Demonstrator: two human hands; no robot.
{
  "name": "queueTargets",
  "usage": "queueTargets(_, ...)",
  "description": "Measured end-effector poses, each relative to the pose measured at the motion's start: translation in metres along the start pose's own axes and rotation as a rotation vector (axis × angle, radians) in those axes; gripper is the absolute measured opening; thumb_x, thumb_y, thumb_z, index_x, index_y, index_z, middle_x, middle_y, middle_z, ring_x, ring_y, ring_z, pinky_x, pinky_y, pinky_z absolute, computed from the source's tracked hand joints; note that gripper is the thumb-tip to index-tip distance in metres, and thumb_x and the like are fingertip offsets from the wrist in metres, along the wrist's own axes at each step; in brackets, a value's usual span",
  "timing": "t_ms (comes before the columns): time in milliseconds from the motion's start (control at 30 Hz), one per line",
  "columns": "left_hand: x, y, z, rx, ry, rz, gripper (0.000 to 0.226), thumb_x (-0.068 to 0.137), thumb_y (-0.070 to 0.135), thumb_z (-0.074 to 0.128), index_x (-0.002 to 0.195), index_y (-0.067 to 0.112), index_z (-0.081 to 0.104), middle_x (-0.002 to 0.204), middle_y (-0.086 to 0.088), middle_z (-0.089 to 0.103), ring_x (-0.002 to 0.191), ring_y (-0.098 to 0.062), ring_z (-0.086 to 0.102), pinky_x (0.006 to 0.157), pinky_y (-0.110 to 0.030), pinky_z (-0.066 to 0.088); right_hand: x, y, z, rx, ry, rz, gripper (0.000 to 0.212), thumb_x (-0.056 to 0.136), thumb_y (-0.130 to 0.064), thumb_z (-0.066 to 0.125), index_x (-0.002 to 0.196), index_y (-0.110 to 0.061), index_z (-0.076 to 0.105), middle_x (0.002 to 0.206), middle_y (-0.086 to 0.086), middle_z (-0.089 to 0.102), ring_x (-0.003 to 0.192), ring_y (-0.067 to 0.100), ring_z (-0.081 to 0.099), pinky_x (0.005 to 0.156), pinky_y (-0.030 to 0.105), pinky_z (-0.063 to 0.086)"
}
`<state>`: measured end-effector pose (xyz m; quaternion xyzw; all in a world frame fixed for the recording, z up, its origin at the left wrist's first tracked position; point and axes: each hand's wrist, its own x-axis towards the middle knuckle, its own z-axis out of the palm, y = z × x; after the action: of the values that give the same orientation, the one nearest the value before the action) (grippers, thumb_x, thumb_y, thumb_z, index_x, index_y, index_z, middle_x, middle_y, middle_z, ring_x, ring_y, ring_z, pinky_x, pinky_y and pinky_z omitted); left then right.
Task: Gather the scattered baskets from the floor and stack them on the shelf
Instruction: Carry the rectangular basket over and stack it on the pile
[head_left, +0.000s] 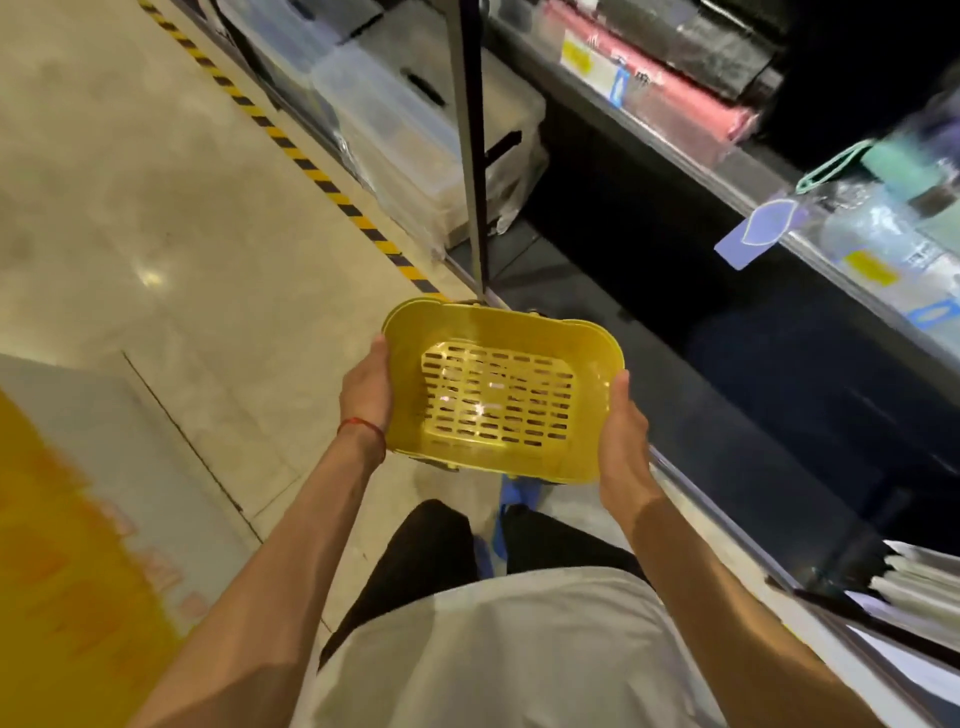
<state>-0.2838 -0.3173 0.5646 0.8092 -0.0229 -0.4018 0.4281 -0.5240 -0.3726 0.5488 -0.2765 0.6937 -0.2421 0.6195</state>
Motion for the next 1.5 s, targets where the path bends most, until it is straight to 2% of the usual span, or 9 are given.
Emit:
queueTargets(167,0.049,0.015,0.014,0.088,-0.050,-0.042,0.053,0.092,0.069,0.043,0.111,0.025,0.066,0.115,-0.005,0.068,0.102,-0.027,0.065,0.099,-0.046,0.050,0.022,-0.005,0.023,0.060,0.038,0.033,0.040,0.107,-0.055,0.028,0.105,-0.036,0.063,0.093,-0.006,0.074,0.078,0.009,0.075,0.054,0.026,0.058)
queueTargets(267,0.078,0.019,0.023,0.121,-0.111,-0.063,0.050,0.096,0.064,0.040,0.115,0.024,0.064,0.116,-0.004,0.065,0.101,-0.026,0.062,0.098,-0.042,0.049,0.035,0.000,0.040,0.087,0.100,0.048,0.047,0.106,-0.057,0.030,0.099,-0.034,0.070,0.094,-0.001,0.078,0.088,0.019,0.077,0.073,0.039,0.062)
queueTargets(400,0.111,0.023,0.034,0.185,-0.180,-0.037,0.058,0.101,0.057,0.035,0.135,0.015,0.057,0.115,-0.001,0.057,0.102,-0.022,0.055,0.091,-0.034,0.042,0.048,0.008,0.061,0.148,0.172,0.089,0.043,0.108,-0.052,0.030,0.094,-0.034,0.066,0.074,-0.012,0.076,0.066,0.001,0.073,0.049,0.016,0.052)
queueTargets(700,0.152,0.000,0.043,0.173,-0.219,-0.149,0.057,0.102,0.055,0.035,0.141,0.016,0.051,0.123,-0.003,0.058,0.101,-0.021,0.055,0.087,-0.035,0.044,0.079,0.037,0.090,0.240,0.253,0.155,0.037,0.107,-0.052,0.030,0.099,-0.032,0.061,0.082,-0.015,0.066,0.073,0.003,0.065,0.062,0.021,0.049)
queueTargets(833,0.160,-0.012,0.038,0.124,-0.189,-0.150,0.050,0.099,0.057,0.043,0.127,0.019,0.061,0.116,-0.003,0.066,0.085,-0.015,0.062,0.066,-0.028,0.049,0.086,0.037,0.091,0.234,0.222,0.154,0.041,0.109,-0.045,0.032,0.096,-0.025,0.065,0.083,-0.008,0.070,0.058,-0.002,0.069,0.046,0.011,0.050)
queueTargets(967,0.155,-0.019,0.036,0.078,-0.121,-0.144,0.036,0.097,0.052,0.051,0.097,0.019,0.066,0.086,0.006,0.065,0.075,-0.012,0.060,0.058,-0.025,0.046,0.087,0.046,0.094,0.159,0.208,0.106,0.054,0.109,-0.046,0.031,0.118,-0.008,0.069,0.100,0.007,0.075,0.078,0.007,0.075,0.058,0.015,0.055)
queueTargets(1167,0.170,-0.046,0.048,0.060,-0.057,-0.049,0.036,0.096,0.046,0.058,0.072,0.021,0.067,0.073,0.004,0.065,0.070,-0.014,0.058,0.066,-0.028,0.052,0.108,0.062,0.094,0.028,0.263,0.125,0.061,0.108,-0.056,0.021,0.104,-0.020,0.070,0.096,0.000,0.073,0.093,0.013,0.068,0.072,0.028,0.047)
queueTargets(1333,0.185,-0.071,0.057,0.199,-0.096,-0.002,0.048,0.100,0.056,0.039,0.114,0.022,0.070,0.110,-0.003,0.070,0.098,-0.023,0.064,0.095,-0.048,0.053,0.129,0.074,0.095,-0.017,0.329,0.036,0.043,0.095,-0.063,0.028,0.129,-0.047,0.048,0.153,0.000,0.037,0.128,0.019,0.052,0.108,0.048,0.047)
queueTargets(1500,0.192,-0.080,0.060,0.226,-0.176,-0.088,0.057,0.101,0.059,0.027,0.140,0.027,0.053,0.131,-0.003,0.060,0.116,-0.027,0.057,0.095,-0.043,0.046,0.138,0.090,0.087,-0.040,0.185,0.119,0.062,0.106,-0.058,0.017,0.156,-0.026,0.038,0.148,0.006,0.052,0.135,0.026,0.051,0.108,0.041,0.041)
